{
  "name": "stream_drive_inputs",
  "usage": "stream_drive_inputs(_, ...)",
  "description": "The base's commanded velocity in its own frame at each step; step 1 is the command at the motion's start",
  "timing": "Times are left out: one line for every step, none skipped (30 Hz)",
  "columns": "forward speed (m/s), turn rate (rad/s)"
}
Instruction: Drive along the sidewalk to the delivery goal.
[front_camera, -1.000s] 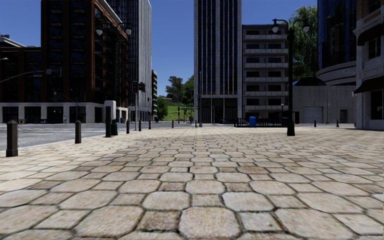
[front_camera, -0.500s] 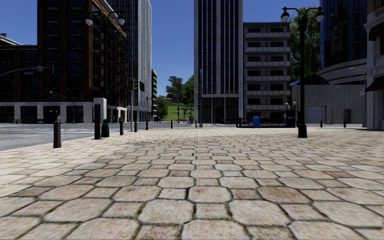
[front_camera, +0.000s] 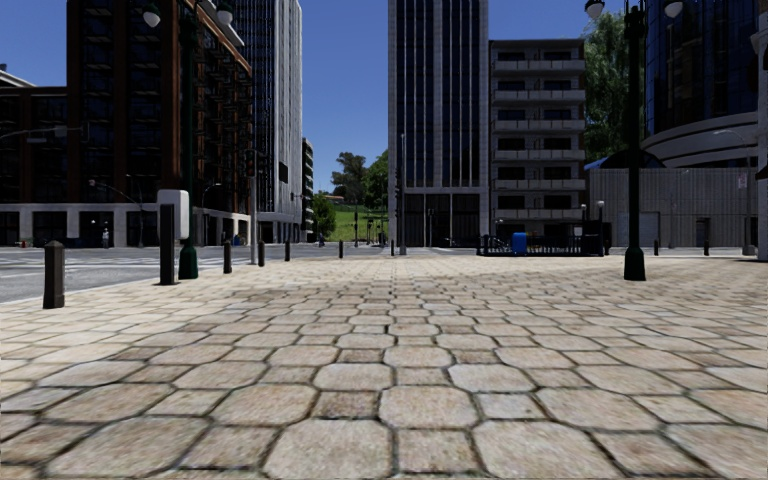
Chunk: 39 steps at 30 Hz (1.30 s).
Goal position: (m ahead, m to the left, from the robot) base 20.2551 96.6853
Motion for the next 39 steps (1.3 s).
stream_drive_inputs(2.0,0.0)
stream_drive_inputs(2.0,0.0)
stream_drive_inputs(2.0,0.0)
stream_drive_inputs(2.0,0.0)
stream_drive_inputs(2.0,0.0)
stream_drive_inputs(2.0,0.0)
stream_drive_inputs(2.0,0.0)
stream_drive_inputs(2.0,0.0)
stream_drive_inputs(2.0,0.0)
stream_drive_inputs(2.0,0.0)
stream_drive_inputs(2.0,0.0)
stream_drive_inputs(2.0,0.0)
stream_drive_inputs(2.0,0.0)
stream_drive_inputs(2.0,0.0)
stream_drive_inputs(2.0,0.0)
stream_drive_inputs(2.0,0.0)
stream_drive_inputs(2.0,0.0)
stream_drive_inputs(2.0,0.0)
stream_drive_inputs(2.0,0.0)
stream_drive_inputs(2.0,0.0)
stream_drive_inputs(2.0,0.0)
stream_drive_inputs(2.0,0.0)
stream_drive_inputs(2.0,0.0)
stream_drive_inputs(2.0,0.0)
stream_drive_inputs(2.0,0.0)
stream_drive_inputs(2.0,0.0)
stream_drive_inputs(2.0,0.0)
stream_drive_inputs(2.0,0.0)
stream_drive_inputs(2.0,0.0)
stream_drive_inputs(2.0,0.0)
stream_drive_inputs(2.0,0.0)
stream_drive_inputs(2.0,0.0)
stream_drive_inputs(2.0,0.0)
stream_drive_inputs(2.0,0.0)
stream_drive_inputs(2.0,0.0)
stream_drive_inputs(2.0,0.0)
stream_drive_inputs(2.0,0.0)
stream_drive_inputs(2.0,0.0)
stream_drive_inputs(2.0,0.0)
